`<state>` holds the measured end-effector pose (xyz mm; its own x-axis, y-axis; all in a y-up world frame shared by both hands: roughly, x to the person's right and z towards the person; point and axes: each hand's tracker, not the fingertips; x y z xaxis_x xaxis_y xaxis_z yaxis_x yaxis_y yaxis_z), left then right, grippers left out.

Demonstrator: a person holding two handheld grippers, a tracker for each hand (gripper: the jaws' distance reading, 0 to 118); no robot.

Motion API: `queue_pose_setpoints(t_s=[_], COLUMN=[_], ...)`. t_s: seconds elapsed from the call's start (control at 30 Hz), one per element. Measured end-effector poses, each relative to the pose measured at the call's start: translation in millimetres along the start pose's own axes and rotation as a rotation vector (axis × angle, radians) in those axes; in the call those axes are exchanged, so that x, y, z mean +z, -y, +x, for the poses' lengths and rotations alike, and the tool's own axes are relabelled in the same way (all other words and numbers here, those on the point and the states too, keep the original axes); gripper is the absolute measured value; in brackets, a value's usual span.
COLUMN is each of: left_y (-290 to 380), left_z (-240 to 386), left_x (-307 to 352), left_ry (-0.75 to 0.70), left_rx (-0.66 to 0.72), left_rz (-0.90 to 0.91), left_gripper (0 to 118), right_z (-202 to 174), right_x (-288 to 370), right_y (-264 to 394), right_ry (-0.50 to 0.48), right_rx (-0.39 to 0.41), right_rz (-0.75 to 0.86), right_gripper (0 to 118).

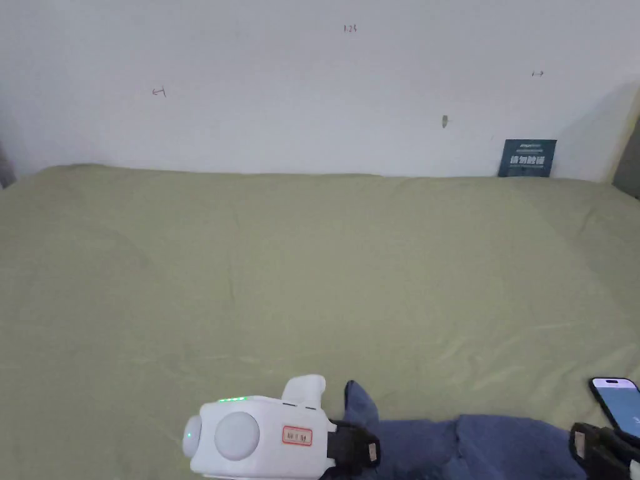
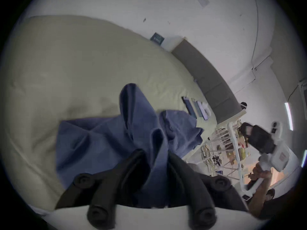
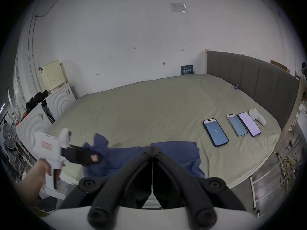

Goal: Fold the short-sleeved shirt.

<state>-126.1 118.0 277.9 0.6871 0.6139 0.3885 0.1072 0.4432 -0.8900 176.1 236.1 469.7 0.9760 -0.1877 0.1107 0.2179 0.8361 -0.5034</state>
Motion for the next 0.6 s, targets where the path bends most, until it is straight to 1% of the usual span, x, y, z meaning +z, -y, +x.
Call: queue_pose_setpoints(t_s=[0.03, 0.07, 0.1, 0.17, 0.23, 0.27, 0.3, 0.33, 0.37, 0.4, 0.43, 0.47, 0.5, 0.53, 0.6], left_y=[2, 5, 8, 11, 15, 18, 20, 20, 22, 24, 26, 29, 33, 38, 45], left_z=[-6, -11, -15, -23, -33, -38, -44, -51, -54, -54, -54, -52, -56, -53, -41], left_x=[-9, -13, -13, 0, 14, 18, 20, 20, 18, 10, 5, -3, -11, -21, -39], left_ry=[-0.012, -0.042, -0.054, 0.025, 0.118, 0.162, 0.199, 0.205, 0.194, 0.152, 0.086, 0.11, 0.185, 0.222, 0.203], left_rx=[0.018, 0.062, 0.096, 0.157, 0.233, 0.258, 0.284, 0.312, 0.319, 0.322, 0.31, 0.308, 0.321, 0.327, 0.311], left_rz=[-0.017, -0.014, 0.005, 0.095, 0.177, 0.225, 0.262, 0.268, 0.259, 0.252, 0.264, 0.242, 0.208, 0.19, 0.154], left_gripper=[36, 66, 93, 95, 92, 89, 79, 61, 30, 1, 0, 0, 0, 0, 0], right_z=[1, 3, 4, 4, 4, 4, 4, 4, 4, 4, 2, 1, 0, -1, -3], right_x=[0, 1, 1, 4, 5, 5, 5, 5, 5, 5, 6, 7, 9, 10, 13], right_y=[0, -1, -1, -1, -1, -2, -1, 0, 0, 1, 3, 4, 4, 5, 7], right_ry=[0.0, -0.001, -0.004, -0.005, 0.0, 0.0, -0.003, -0.008, -0.009, -0.01, -0.012, -0.013, -0.012, -0.01, -0.009], right_rx=[-0.006, -0.01, -0.01, 0.002, 0.007, 0.006, 0.001, -0.004, -0.007, -0.009, -0.006, -0.003, -0.002, -0.001, 0.001], right_rz=[-0.003, -0.003, -0.002, 0.008, 0.01, 0.008, 0.005, 0.004, 0.004, 0.003, 0.0, 0.0, 0.001, 0.0, -0.002], right_gripper=[0, 0, 0, 0, 0, 0, 0, 0, 0, 0, 0, 0, 0, 0, 0])
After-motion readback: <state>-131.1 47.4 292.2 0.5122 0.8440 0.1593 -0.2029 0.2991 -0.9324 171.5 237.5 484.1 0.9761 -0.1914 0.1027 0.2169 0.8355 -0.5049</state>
